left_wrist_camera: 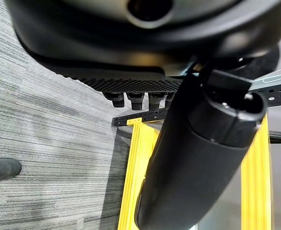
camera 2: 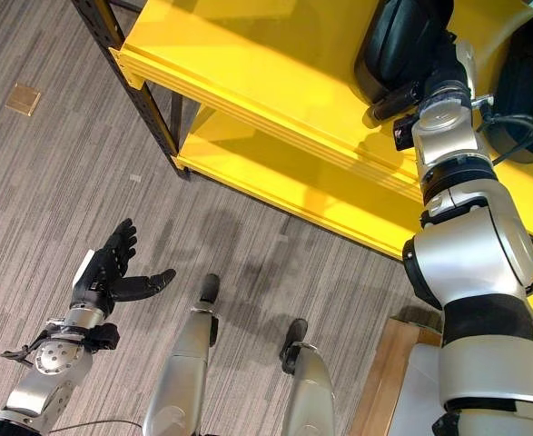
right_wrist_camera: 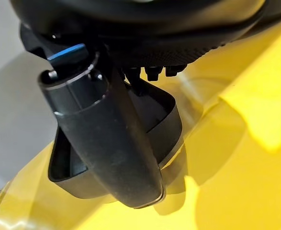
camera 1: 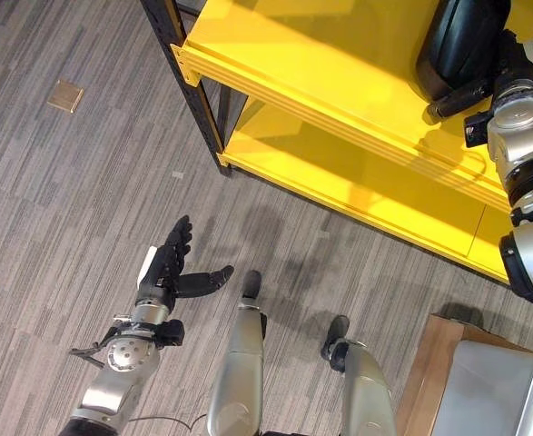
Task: Move parts from the plastic box to the shelf.
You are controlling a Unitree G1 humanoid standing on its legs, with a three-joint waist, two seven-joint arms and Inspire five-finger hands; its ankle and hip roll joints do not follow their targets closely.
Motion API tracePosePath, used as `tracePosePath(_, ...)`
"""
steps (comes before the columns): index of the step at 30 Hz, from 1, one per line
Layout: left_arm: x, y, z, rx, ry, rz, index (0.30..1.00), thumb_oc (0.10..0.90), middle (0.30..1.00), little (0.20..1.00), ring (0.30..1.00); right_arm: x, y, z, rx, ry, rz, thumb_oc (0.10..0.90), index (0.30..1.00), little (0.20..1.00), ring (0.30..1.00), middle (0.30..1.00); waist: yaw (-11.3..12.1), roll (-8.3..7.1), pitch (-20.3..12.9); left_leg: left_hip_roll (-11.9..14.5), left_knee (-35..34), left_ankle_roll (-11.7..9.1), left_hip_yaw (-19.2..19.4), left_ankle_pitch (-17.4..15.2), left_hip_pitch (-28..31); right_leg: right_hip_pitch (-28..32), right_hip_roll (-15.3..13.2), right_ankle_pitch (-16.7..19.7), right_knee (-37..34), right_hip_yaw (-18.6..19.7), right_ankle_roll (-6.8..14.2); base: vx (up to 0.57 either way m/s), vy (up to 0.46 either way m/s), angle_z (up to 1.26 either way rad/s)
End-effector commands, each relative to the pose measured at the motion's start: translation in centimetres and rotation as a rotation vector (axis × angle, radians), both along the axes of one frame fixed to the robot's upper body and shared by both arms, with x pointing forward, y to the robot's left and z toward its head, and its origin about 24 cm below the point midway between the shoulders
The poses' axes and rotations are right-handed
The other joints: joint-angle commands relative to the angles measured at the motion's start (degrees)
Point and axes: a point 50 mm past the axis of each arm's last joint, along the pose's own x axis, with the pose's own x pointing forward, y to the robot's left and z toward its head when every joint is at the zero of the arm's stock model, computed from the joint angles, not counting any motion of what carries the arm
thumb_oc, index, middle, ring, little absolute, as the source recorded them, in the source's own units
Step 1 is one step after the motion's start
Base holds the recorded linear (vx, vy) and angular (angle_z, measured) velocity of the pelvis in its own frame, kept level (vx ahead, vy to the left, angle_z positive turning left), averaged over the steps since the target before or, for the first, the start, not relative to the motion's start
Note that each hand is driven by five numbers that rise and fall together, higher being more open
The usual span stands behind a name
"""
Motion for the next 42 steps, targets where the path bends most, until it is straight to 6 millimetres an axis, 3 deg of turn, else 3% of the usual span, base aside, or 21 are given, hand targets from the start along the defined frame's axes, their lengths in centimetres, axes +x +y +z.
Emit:
tracePosePath(1,0.6,-0.8,3.5,-0.025,-0.192,-0.039,1.000,0.900,1.000,1.000,1.000,-0.2,1.8,3.6,-0.153,-0.106,0.016,0.900,1.000,1.000,1.000,1.000,0.6,0.52,-0.3,3.2,6.4,-0.3,-3.8,-7.0,-2.6,4.5,-0.1,1.9,-3.8,2.0,1.0,0.00,0.000,0.00)
tracePosePath(11,0.7,-0.1,3.6,-0.034,-0.193,-0.012,1.000,0.900,1.000,1.000,1.000,-0.5,4.3,6.8,-0.228,-0.205,0.090,0.900,1.000,1.000,1.000,1.000,-1.0,-1.01,-1.2,3.9,6.6,-0.7,-3.7,-7.3,-2.1,4.3,0.2,1.8,-3.5,2.5,0.9,-0.01,-0.006,-0.02)
tracePosePath(42,0.8,0.5,3.7,-0.009,-0.189,-0.016,1.000,0.900,1.000,1.000,1.000,-1.7,3.9,9.6,-0.233,-0.293,0.083,0.900,1.000,1.000,1.000,1.000,-2.2,-1.82,-3.9,4.4,6.8,-0.9,-3.4,-7.9,-0.7,5.7,0.6,1.6,-3.9,2.6,1.0,0.00,0.000,0.00)
